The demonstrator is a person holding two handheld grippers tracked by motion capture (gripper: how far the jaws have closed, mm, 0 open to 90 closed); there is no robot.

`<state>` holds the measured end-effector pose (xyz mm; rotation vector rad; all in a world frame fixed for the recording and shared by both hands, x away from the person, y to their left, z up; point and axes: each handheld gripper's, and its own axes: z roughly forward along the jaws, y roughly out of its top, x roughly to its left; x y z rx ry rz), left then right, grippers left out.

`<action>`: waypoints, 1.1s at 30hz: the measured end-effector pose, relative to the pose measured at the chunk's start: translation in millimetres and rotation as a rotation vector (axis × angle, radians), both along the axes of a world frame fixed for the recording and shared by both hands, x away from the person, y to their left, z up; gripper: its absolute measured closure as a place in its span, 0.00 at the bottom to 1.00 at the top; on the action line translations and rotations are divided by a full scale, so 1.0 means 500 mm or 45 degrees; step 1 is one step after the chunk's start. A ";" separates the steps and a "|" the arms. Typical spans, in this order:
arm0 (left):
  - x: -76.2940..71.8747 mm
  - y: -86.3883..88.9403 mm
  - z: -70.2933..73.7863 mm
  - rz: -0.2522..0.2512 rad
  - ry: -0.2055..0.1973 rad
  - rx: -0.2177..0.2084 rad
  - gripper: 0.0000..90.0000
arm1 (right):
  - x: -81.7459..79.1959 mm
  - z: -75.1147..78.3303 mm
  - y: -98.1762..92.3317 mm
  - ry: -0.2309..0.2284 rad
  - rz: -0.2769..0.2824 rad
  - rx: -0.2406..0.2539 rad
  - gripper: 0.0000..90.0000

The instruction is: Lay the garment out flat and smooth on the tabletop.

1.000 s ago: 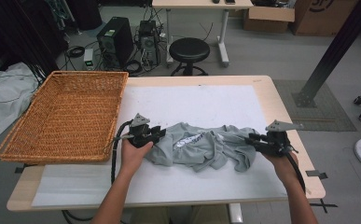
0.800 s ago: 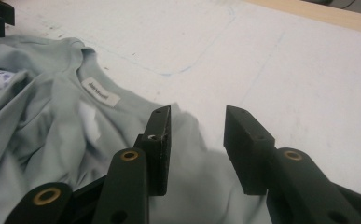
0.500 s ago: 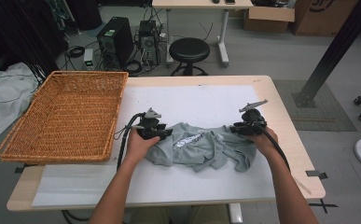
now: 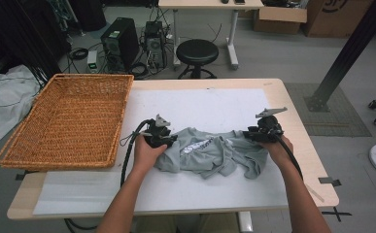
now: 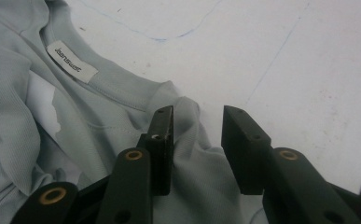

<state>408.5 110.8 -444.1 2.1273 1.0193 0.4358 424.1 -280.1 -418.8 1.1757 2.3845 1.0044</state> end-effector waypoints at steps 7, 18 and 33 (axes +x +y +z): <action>-0.009 -0.012 -0.006 0.035 -0.041 -0.002 0.97 | 0.006 -0.021 0.007 0.031 -0.027 -0.016 0.62; -0.009 -0.006 0.000 0.043 -0.024 -0.068 0.96 | 0.008 -0.033 0.014 0.033 -0.006 -0.036 0.63; -0.021 -0.019 -0.002 0.076 -0.046 -0.076 0.95 | 0.011 -0.039 0.017 0.029 -0.023 -0.013 0.57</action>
